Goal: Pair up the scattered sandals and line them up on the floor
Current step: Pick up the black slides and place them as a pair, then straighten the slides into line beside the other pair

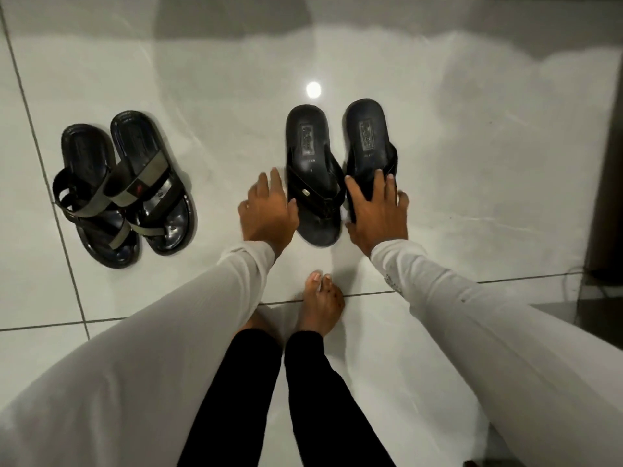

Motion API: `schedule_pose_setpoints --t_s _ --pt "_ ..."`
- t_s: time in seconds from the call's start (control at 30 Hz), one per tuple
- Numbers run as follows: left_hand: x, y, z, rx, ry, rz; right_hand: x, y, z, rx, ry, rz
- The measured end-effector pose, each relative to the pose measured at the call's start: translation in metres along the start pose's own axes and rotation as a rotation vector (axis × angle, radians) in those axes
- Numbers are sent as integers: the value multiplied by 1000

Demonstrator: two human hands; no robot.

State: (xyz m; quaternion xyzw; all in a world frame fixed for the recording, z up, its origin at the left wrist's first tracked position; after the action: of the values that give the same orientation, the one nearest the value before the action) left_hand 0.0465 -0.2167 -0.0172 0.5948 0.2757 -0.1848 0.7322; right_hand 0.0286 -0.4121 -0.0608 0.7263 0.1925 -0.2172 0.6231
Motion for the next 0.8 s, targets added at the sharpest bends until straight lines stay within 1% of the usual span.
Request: schedule_pose_setpoints --t_s 0.03,0.07,0.1,0.13,0.17,0.2,0.23,0.27,0.4,0.43,0.53,0.63,0.8 --pt "7 -20 -4 62 -14 35 4 -1 -6 8 31 -46" --pt "10 -22 -16 123 -59 105 9 -3 -13 14 49 -104" --pt "14 -18 -20 199 -110 138 15 -5 -19 12 63 -156" --pt "22 -23 -24 267 -164 130 21 -9 -23 9 75 -191" --pt "27 -25 -29 312 -205 189 27 -14 -27 2 84 -211" --pt "31 -30 -35 353 -212 194 32 -20 -30 -9 84 -221" --pt "36 -33 -39 386 -238 225 34 -26 -32 -22 77 -219" --pt "42 -34 -40 412 -228 217 36 -32 -33 -37 68 -204" --pt "56 -38 -32 456 -188 220 39 -46 -23 -48 73 -69" --pt "60 -39 -26 466 -181 244 42 -45 -18 -46 71 -59" --pt "67 -34 -1 461 -178 215 56 -36 0 -45 52 -60" --pt "76 -31 25 457 -198 212 78 -17 29 -36 28 -55" --pt "92 -29 73 437 -225 236 117 25 102 -85 29 -66"
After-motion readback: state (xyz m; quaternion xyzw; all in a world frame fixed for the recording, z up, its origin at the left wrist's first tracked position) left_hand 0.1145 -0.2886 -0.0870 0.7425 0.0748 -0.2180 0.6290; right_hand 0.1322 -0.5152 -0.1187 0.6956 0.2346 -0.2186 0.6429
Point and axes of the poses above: each hand's wrist, its own x-axis towards the middle knuckle, its own y-axis out of the back of the hand, z = x × y, the point moved 2 cm from there along x, towards the middle knuckle, and after that the axes turned 11 degrees about x, right-handed, at the moved point
